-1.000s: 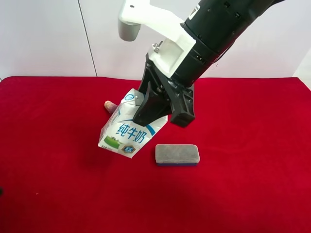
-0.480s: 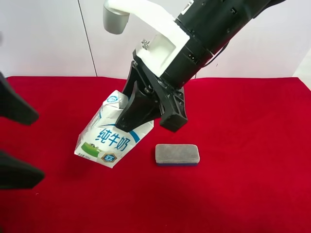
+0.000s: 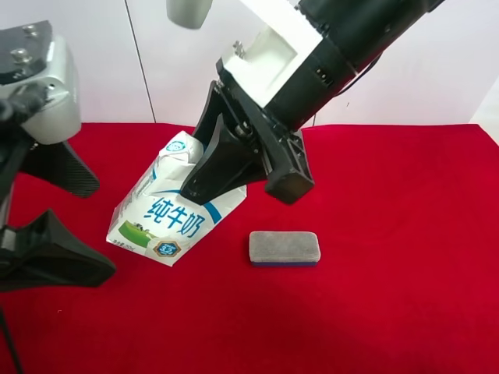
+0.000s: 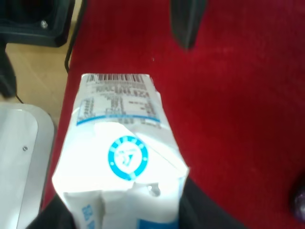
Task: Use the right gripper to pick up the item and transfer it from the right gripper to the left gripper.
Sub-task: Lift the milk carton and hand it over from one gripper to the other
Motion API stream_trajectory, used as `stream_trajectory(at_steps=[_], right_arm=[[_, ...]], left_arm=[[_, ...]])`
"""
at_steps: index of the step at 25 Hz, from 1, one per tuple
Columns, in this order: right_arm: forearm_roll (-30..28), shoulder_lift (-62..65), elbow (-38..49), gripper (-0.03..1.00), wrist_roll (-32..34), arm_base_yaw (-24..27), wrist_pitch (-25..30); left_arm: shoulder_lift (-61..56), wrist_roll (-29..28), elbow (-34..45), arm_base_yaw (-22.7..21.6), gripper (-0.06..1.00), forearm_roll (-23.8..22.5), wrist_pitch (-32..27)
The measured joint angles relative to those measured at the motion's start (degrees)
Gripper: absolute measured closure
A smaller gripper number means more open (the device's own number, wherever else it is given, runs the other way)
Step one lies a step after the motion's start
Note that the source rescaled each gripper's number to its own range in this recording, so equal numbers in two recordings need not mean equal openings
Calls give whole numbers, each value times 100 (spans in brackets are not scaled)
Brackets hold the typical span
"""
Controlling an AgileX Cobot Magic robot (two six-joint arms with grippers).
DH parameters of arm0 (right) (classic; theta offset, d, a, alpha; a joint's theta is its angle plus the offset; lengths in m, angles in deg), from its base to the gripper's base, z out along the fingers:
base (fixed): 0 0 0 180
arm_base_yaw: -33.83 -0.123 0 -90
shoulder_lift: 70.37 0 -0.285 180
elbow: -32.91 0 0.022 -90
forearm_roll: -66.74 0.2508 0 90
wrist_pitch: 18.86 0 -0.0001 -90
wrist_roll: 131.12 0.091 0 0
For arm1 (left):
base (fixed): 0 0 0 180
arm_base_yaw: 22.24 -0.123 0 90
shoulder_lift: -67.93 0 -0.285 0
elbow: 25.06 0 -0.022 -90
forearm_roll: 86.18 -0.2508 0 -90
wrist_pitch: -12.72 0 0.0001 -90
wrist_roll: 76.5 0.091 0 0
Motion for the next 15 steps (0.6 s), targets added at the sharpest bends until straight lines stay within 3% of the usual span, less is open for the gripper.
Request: stream_trajectory(at_steps=[6, 15], right_arm=[[180, 58, 0, 97, 0, 0, -11], [197, 65, 0, 97, -64, 0, -252]], left_arm=[[239, 460, -5, 0, -6, 587, 197], [466, 958, -5, 0, -6, 1033, 625]])
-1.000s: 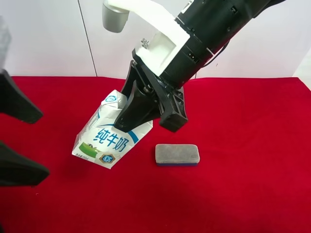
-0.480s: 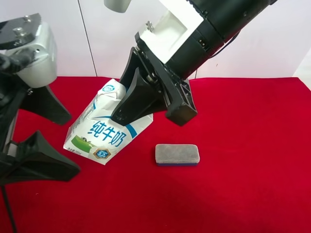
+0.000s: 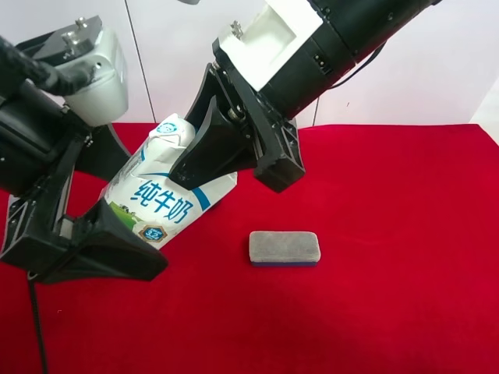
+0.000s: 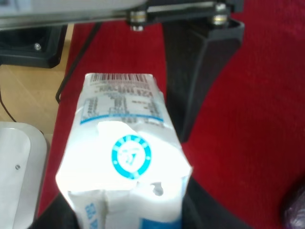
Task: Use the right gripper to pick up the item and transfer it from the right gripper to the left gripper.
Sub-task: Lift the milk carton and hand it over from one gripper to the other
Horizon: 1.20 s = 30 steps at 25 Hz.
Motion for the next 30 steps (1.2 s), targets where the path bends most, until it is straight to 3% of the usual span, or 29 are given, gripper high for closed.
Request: stream_trajectory(at_steps=[6, 14, 20, 22, 26, 30], right_arm=[[-10, 0, 0, 97, -46, 0, 0], [-7, 0, 0, 97, -52, 0, -147], [43, 0, 0, 97, -88, 0, -153], [78, 0, 0, 97, -88, 0, -143], [110, 0, 0, 97, -111, -13, -109], [112, 0, 0, 97, -139, -19, -109]], left_arm=[[11, 207, 0, 0, -1, 70, 259], [11, 316, 0, 0, 38, 64, 431], [11, 316, 0, 0, 47, 32, 475], [11, 316, 0, 0, 55, 20, 490], [11, 329, 0, 0, 91, -46, 536], [11, 341, 0, 0, 91, -53, 524]])
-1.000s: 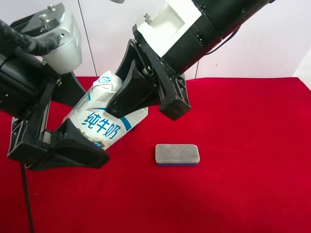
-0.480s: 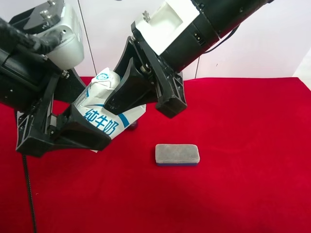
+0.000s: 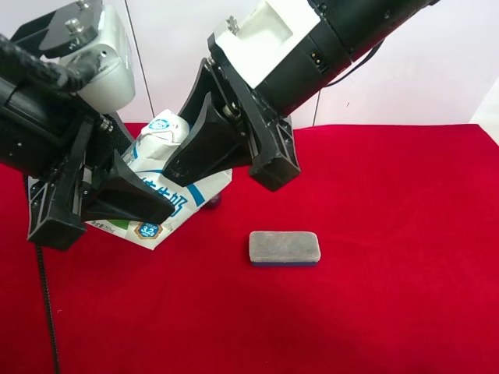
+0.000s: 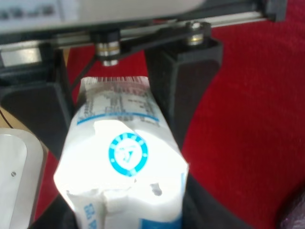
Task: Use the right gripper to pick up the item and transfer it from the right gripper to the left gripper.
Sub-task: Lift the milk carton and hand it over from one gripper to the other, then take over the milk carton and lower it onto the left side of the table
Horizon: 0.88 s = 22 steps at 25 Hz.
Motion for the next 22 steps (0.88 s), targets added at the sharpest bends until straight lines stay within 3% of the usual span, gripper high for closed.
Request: stream_trajectory(at_steps=[8, 9, 11, 13, 14, 17, 22], right_arm=[[11, 0, 0, 96, 0, 0, 32], [17, 0, 0, 91, 18, 0, 46], [151, 7, 0, 68, 176, 0, -15], [246, 19, 0, 28, 513, 0, -57], [256, 19, -11, 15, 649, 0, -65], [221, 19, -11, 1, 845, 0, -113], [207, 19, -11, -3, 888, 0, -49]], left_arm=[[0, 12, 0, 0, 91, 13, -13], [0, 12, 0, 0, 91, 16, -32], [7, 12, 0, 0, 94, 32, -119], [19, 12, 0, 0, 94, 21, -160], [19, 12, 0, 0, 94, 20, -160], [19, 12, 0, 0, 94, 20, -160], [19, 12, 0, 0, 94, 20, -160]])
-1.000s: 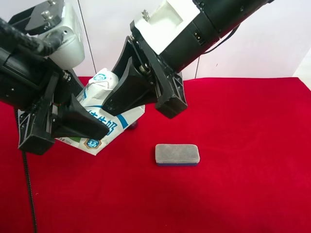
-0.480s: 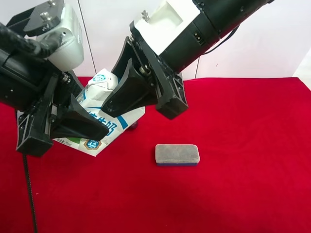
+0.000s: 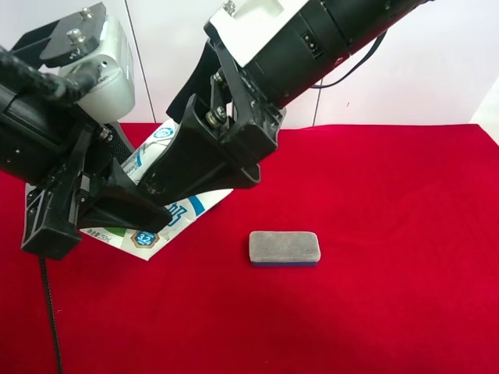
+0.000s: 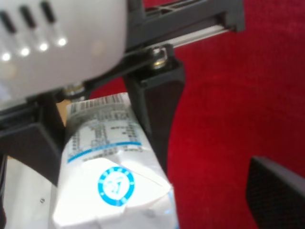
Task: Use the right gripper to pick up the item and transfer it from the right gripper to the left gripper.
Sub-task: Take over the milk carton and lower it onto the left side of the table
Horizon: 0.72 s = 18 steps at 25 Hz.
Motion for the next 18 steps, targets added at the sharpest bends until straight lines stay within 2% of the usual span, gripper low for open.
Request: stream_trajectory(at_steps=[6, 10, 18], right_arm=[[-257, 181, 0, -3, 7, 0, 291], [-927, 618, 0, -3, 183, 0, 420], [-2373, 1477, -18, -3, 1500, 0, 1360]], left_arm=[[0, 0, 0, 0, 94, 0, 0], [0, 0, 0, 0, 94, 0, 0], [0, 0, 0, 0, 94, 0, 0]])
